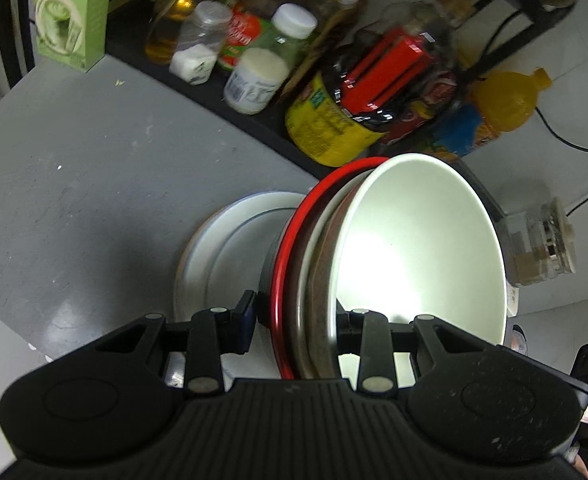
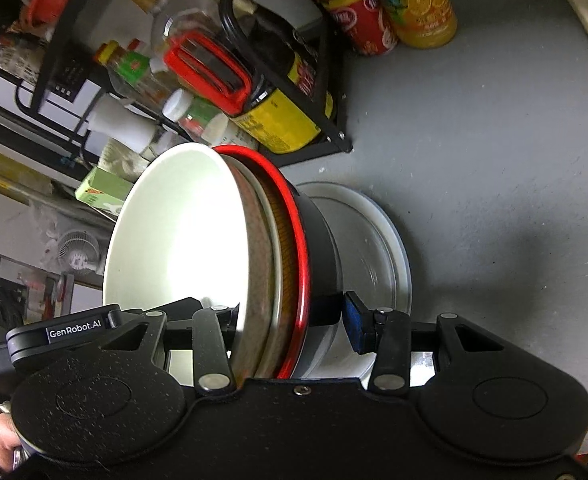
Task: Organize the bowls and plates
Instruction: 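Carry the bowl stack with both grippers over the plates and lower it, then open both grippers to release the bowls onto the 'BAKERY' plate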
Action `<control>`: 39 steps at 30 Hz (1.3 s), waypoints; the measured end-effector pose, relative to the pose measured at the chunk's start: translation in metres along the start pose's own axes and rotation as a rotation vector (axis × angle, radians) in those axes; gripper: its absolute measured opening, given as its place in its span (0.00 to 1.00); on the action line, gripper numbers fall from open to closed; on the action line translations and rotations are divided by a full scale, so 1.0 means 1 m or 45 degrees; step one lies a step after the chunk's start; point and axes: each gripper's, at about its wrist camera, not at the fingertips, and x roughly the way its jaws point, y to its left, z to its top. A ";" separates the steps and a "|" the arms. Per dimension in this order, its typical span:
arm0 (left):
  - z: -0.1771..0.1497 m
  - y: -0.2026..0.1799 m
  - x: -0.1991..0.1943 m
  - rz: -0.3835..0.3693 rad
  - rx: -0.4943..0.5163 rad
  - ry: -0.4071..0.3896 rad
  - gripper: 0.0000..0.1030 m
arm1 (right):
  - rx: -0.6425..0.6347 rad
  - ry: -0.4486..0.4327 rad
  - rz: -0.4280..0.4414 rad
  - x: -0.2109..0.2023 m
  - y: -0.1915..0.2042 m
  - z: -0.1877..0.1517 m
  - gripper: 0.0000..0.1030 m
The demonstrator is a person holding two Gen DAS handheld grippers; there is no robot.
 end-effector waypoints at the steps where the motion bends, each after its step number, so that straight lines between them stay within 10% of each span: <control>1: 0.000 0.002 0.002 0.006 -0.001 0.006 0.32 | 0.002 0.007 -0.006 0.003 -0.001 0.000 0.41; 39: 0.007 0.019 0.040 0.081 0.007 0.128 0.33 | 0.087 0.058 0.032 0.021 -0.019 -0.003 0.54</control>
